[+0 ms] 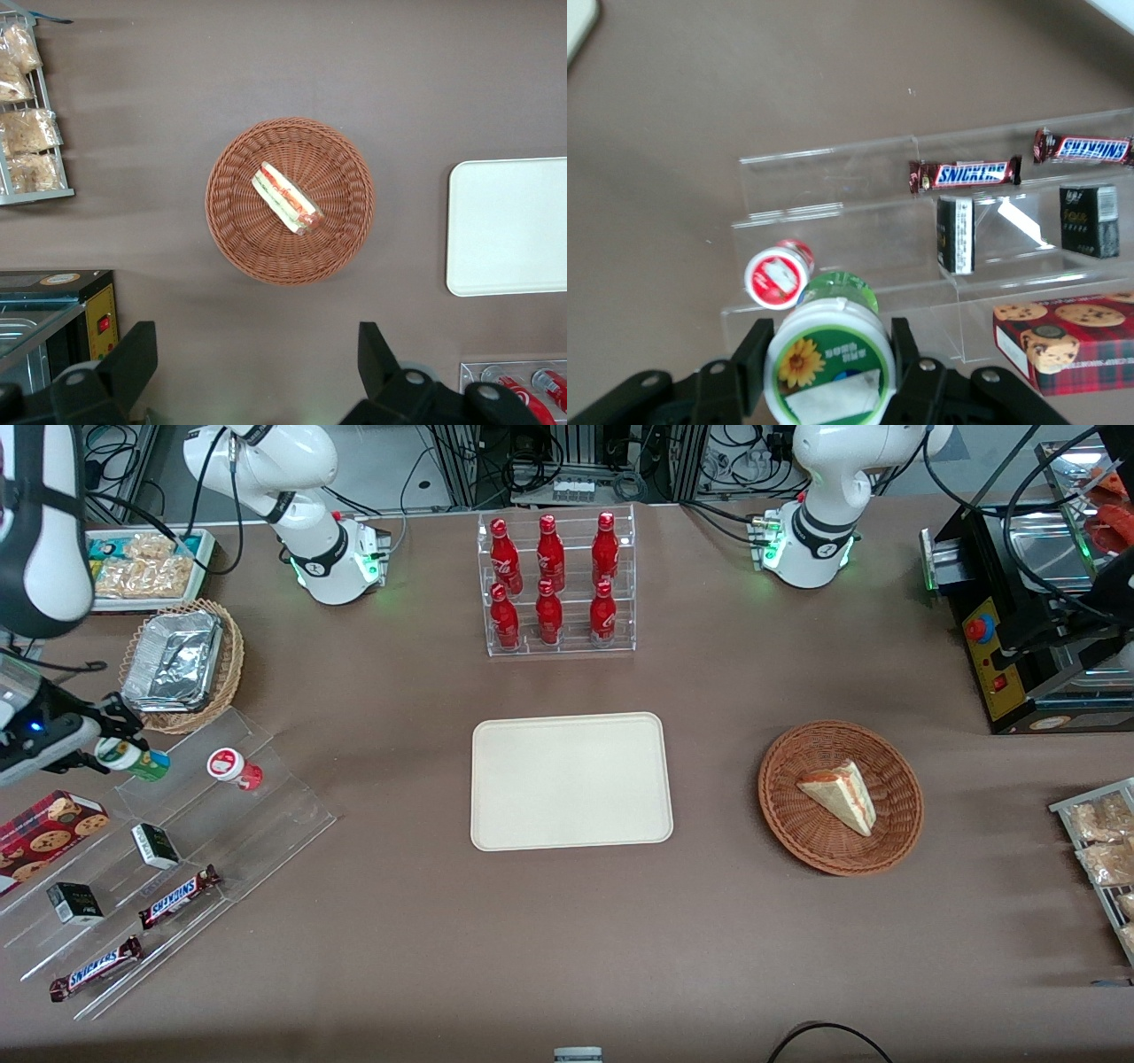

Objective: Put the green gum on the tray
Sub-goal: 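Close the right gripper on the green-lidded gum bottle and lift it, then carry the gum bottle with the right gripper over the cream tray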

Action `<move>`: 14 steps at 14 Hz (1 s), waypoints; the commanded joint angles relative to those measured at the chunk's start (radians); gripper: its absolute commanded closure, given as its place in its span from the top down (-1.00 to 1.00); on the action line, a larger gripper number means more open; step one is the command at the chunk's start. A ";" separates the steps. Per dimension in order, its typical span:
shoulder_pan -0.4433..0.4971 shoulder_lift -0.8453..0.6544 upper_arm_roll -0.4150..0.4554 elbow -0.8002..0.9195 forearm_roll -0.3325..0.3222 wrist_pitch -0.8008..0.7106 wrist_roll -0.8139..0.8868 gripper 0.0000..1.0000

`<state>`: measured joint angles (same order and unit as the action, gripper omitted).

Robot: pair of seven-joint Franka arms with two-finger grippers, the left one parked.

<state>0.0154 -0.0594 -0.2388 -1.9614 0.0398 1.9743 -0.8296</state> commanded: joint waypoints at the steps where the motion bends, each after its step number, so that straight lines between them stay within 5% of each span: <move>1: 0.081 0.009 -0.002 0.099 0.017 -0.121 0.126 -1.00; 9: 0.463 0.033 -0.002 0.160 0.005 -0.172 0.778 -1.00; 14: 0.690 0.241 -0.004 0.323 -0.015 -0.167 1.186 -1.00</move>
<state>0.6414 0.0542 -0.2290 -1.7560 0.0371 1.8237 0.2286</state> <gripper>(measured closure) 0.414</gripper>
